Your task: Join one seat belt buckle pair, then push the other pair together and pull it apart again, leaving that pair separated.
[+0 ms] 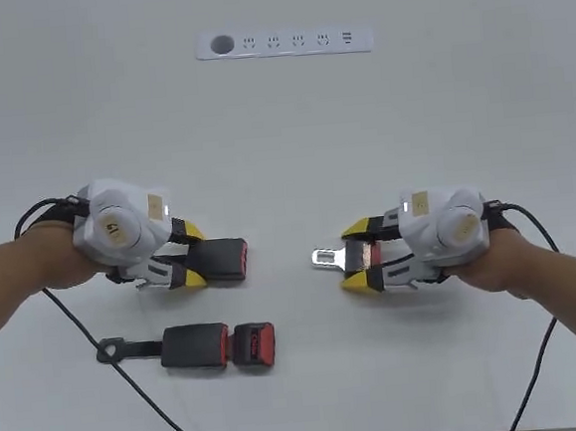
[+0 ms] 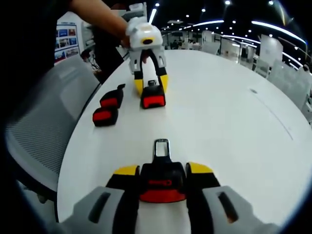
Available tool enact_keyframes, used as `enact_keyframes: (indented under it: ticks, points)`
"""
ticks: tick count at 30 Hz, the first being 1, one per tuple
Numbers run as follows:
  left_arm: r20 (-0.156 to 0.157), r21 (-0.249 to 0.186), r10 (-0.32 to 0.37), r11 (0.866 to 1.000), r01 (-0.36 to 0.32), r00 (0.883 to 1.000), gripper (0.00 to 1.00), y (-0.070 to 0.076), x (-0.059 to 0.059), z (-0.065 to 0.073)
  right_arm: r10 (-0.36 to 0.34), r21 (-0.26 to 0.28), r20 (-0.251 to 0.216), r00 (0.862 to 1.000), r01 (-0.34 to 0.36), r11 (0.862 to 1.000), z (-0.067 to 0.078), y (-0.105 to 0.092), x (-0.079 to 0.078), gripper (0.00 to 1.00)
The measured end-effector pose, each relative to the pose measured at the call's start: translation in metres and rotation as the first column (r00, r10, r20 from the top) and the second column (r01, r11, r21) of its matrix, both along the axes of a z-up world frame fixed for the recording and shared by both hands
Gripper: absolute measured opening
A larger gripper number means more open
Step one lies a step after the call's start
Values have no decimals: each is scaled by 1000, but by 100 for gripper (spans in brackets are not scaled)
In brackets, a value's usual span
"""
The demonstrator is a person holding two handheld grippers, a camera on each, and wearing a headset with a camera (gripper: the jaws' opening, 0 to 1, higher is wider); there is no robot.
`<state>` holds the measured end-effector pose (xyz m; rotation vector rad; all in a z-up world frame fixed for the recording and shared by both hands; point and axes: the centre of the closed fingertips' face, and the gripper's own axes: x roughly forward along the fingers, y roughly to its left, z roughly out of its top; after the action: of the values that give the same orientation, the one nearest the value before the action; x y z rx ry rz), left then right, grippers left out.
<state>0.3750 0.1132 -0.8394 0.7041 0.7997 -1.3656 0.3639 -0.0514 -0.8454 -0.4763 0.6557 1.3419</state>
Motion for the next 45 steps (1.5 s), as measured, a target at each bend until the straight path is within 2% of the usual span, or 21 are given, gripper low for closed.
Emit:
enact_keyframes:
  ticks: [11, 23, 32, 36, 38, 40, 45]
  points:
    - [0, 0, 1, 1000, -1, 1000, 33, 0, 0, 0, 7, -14, -2, 1000, -7, 1000, 0, -11, -1, 37]
    - [1, 4, 1, 1000, -1, 1000, 33, -1, 0, 0, 13, -12, -3, 1000, -13, 1000, 1, -12, -2, 37]
    - [-1, 3, 3, 1000, -3, 1000, 33, 0, 0, 0, 7, -16, -10, 1000, -7, 1000, 3, -25, -4, 38]
    - [-1, 1, 4, 1000, -4, 1000, 33, 0, -1, 1, 7, -17, -8, 1000, -7, 1000, 3, -24, -4, 38]
    - [-1, 0, 4, 1000, -4, 1000, 33, 0, -1, 1, -2, -7, -27, 1000, 2, 1000, 4, -24, -5, 38]
    - [-1, 1, 4, 1000, -4, 1000, 33, 0, -1, 1, 19, -18, -3, 1000, -19, 1000, 4, -24, -6, 38]
    - [0, 1, 0, 1000, 0, 1000, 34, 0, -1, 1, 5, -12, -7, 1000, -5, 1000, 5, -23, -4, 39]
